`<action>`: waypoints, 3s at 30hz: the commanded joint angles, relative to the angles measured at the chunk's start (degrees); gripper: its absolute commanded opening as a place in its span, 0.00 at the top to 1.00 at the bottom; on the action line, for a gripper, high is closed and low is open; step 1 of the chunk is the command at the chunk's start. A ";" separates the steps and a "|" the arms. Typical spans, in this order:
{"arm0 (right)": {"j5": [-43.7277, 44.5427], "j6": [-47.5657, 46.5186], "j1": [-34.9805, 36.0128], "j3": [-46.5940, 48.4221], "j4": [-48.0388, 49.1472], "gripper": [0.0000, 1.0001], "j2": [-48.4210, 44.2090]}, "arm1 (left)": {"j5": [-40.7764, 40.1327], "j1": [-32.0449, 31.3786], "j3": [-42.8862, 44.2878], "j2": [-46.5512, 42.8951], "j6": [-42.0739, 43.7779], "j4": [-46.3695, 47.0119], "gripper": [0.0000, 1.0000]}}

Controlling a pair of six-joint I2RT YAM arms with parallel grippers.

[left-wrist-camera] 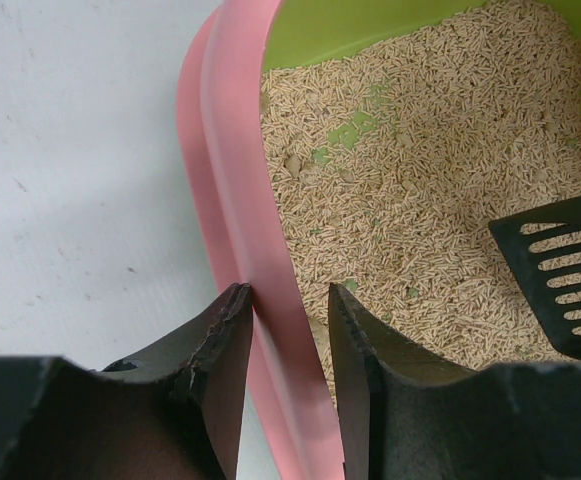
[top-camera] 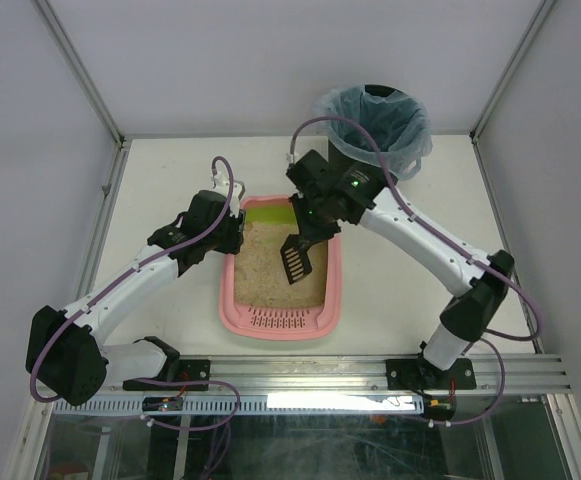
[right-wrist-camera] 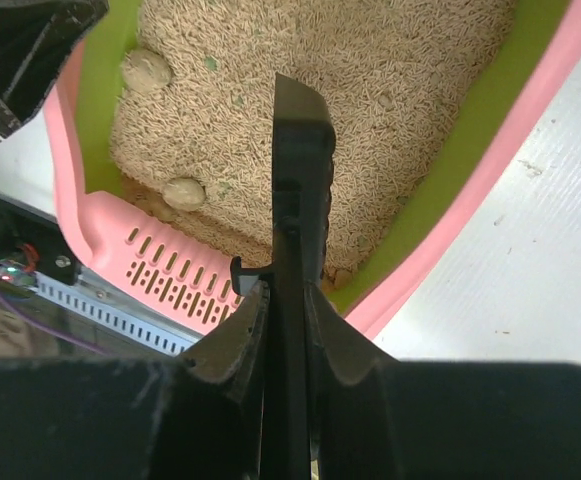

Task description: Clean the litter box

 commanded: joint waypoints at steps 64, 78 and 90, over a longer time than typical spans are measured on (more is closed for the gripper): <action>-14.09 32.77 -0.05 -43.11 61.17 1.00 -8.52 | 5.05 -0.66 -0.08 -2.00 -0.02 2.20 0.65; -15.32 33.33 0.08 -44.55 60.07 1.00 -12.57 | 5.22 -0.67 -0.02 -1.95 0.00 2.21 0.65; -11.55 36.01 -0.34 -55.66 62.88 1.00 -27.50 | 5.10 -0.65 -0.01 -1.96 0.10 2.22 0.65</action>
